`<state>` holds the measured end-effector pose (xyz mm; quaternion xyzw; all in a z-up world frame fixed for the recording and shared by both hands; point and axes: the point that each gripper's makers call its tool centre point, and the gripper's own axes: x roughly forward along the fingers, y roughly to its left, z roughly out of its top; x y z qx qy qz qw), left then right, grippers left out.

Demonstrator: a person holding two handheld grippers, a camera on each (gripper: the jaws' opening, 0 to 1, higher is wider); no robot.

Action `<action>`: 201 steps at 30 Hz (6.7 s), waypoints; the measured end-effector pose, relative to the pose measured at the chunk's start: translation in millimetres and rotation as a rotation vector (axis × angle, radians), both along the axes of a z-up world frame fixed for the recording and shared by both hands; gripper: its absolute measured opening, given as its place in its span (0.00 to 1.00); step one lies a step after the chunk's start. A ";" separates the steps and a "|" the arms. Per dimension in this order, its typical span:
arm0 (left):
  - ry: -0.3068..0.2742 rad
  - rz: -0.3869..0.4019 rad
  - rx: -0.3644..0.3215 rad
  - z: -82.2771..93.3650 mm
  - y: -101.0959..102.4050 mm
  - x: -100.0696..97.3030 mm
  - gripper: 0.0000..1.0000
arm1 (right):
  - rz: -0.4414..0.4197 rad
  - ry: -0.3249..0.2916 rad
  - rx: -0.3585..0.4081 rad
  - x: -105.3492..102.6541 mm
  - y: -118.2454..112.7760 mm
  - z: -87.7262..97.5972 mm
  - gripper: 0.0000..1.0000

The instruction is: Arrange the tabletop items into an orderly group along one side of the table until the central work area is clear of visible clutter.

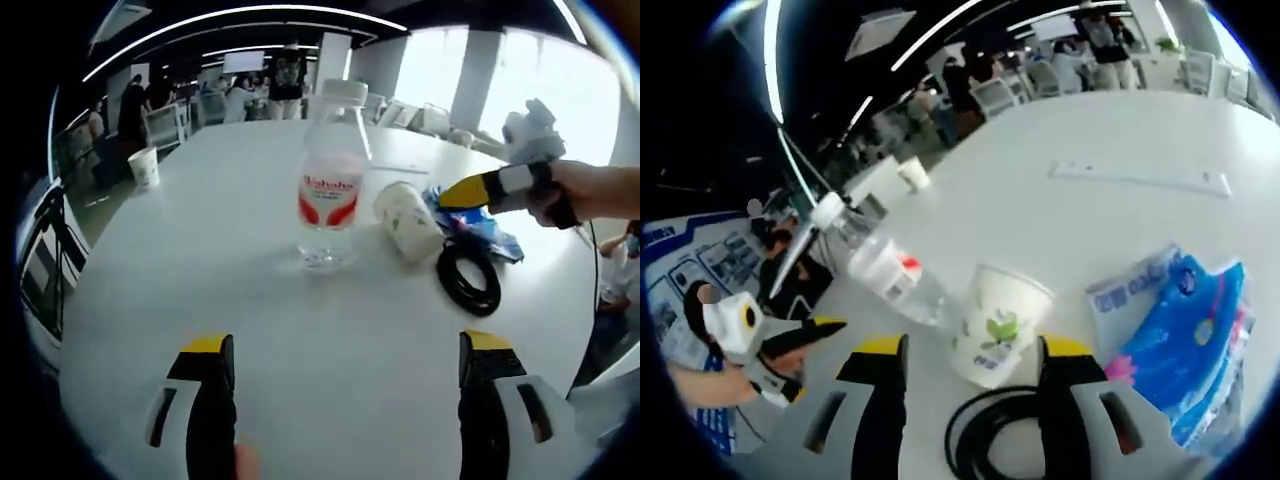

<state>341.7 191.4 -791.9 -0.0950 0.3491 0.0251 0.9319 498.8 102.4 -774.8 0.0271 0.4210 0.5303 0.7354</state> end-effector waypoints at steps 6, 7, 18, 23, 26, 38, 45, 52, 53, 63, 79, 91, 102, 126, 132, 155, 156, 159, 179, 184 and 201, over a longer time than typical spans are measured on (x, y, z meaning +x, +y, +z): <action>0.009 0.010 -0.011 -4.6 2.2 -3.9 0.89 | -0.017 0.020 -0.011 1.7 3.8 -2.5 0.49; 0.008 0.016 -0.020 -4.8 2.2 -4.4 0.89 | -0.020 0.023 -0.016 2.9 4.2 -3.9 0.49; -0.020 0.045 -0.076 -3.6 0.3 -0.8 0.89 | -0.049 0.069 -0.048 10.1 10.4 -14.8 0.48; -0.021 0.036 -0.079 -4.9 -1.7 -0.3 0.89 | -0.067 0.088 -0.041 14.1 14.0 -16.0 0.48; -0.010 0.018 -0.082 -8.0 -5.0 -1.9 0.89 | -0.065 0.090 -0.057 19.4 14.2 -18.9 0.47; 0.008 0.011 -0.098 -14.2 -10.0 -6.0 0.87 | -0.107 0.144 -0.065 24.8 17.3 -25.5 0.44; 0.004 0.020 -0.104 -15.0 -7.9 -6.5 0.87 | -0.102 0.158 -0.084 21.5 22.3 -32.1 0.40; 0.014 0.027 -0.113 -19.2 -8.5 -9.2 0.87 | -0.091 0.144 -0.076 21.3 25.4 -32.4 0.37; 0.015 0.027 -0.114 -19.7 -8.7 -9.2 0.87 | -0.092 0.144 -0.075 20.9 24.8 -31.8 0.37; 0.014 0.027 -0.119 -20.1 -12.0 -6.9 0.87 | -0.127 0.063 -0.008 27.0 19.6 -17.1 0.35; -0.008 0.009 -0.112 -11.1 -21.5 1.0 0.85 | -0.160 -0.079 0.088 15.3 18.4 4.7 0.36; -0.029 -0.002 -0.105 -4.0 -25.8 10.8 0.85 | -0.170 -0.121 0.122 10.3 18.6 14.1 0.36; -0.047 -0.014 -0.114 -1.0 -35.1 21.1 0.84 | -0.207 -0.156 0.189 -3.6 11.7 25.9 0.36; -0.108 -0.049 -0.139 19.2 -57.2 51.0 0.83 | -0.194 -0.163 0.277 -34.1 9.3 53.9 0.36; -0.125 -0.061 -0.143 24.5 -63.7 56.6 0.83 | -0.194 -0.160 0.310 -36.3 6.1 59.6 0.36; -0.193 -0.114 -0.132 50.9 -78.4 72.3 0.79 | -0.146 -0.160 0.339 -54.9 4.3 69.8 0.36; -0.194 -0.116 -0.132 51.1 -78.7 72.3 0.78 | -0.146 -0.160 0.340 -54.9 4.3 70.0 0.36; -0.195 -0.121 -0.128 52.1 -79.3 72.0 0.78 | -0.142 -0.159 0.343 -54.9 4.4 70.6 0.36; -0.213 -0.241 -0.033 58.4 -85.1 69.6 0.33 | -0.098 -0.087 0.355 -66.1 5.7 74.1 0.36; -0.240 -0.269 -0.053 62.6 -85.6 67.6 0.33 | -0.103 -0.065 0.361 -66.8 4.0 76.5 0.36; -0.512 -0.360 -0.436 112.7 -98.4 51.6 0.31 | 0.055 0.061 0.515 -84.2 0.6 115.8 0.41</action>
